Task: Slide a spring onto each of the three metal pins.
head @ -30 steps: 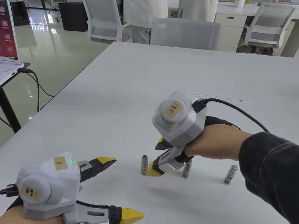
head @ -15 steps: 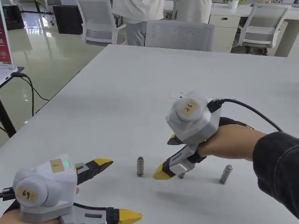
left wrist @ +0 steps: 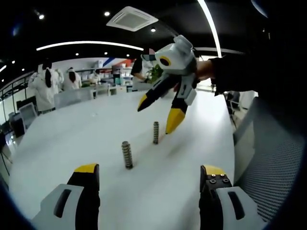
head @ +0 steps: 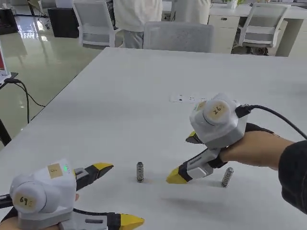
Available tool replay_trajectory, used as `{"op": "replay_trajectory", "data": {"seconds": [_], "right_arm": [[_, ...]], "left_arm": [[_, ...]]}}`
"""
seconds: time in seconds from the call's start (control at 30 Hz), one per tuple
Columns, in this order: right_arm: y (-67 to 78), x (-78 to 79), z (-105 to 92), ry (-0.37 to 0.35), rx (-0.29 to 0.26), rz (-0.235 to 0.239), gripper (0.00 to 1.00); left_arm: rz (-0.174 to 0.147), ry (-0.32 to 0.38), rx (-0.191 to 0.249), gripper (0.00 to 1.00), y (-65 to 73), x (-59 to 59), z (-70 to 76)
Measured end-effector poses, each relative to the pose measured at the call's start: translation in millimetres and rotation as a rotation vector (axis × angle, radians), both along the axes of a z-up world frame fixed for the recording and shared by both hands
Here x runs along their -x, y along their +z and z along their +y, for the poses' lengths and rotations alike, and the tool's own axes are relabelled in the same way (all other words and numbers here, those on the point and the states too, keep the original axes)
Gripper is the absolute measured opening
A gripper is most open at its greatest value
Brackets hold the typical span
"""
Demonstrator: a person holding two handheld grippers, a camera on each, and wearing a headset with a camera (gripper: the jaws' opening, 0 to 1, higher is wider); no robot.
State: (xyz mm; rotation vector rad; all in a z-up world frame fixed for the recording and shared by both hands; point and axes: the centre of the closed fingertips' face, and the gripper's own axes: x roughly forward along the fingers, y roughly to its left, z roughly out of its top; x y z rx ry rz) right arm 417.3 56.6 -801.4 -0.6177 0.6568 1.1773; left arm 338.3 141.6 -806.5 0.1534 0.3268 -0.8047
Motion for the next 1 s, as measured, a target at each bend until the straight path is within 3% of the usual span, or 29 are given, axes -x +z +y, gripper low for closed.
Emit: {"op": "replay_trajectory", "data": {"seconds": [0.6, 1.0], "right_arm": [[15.3, -7.5, -46.7, -0.146, -0.133, -0.048, 0.86], [16.8, 1.2, -78.5, -0.221, -0.189, -0.067, 0.88]], "left_arm": [[-0.003, -0.005, 0.006, 0.83, 2.4, -3.8, -4.1], [-0.005, -0.012, 0.009, 0.83, 3.4, -5.2, -7.3]]}}
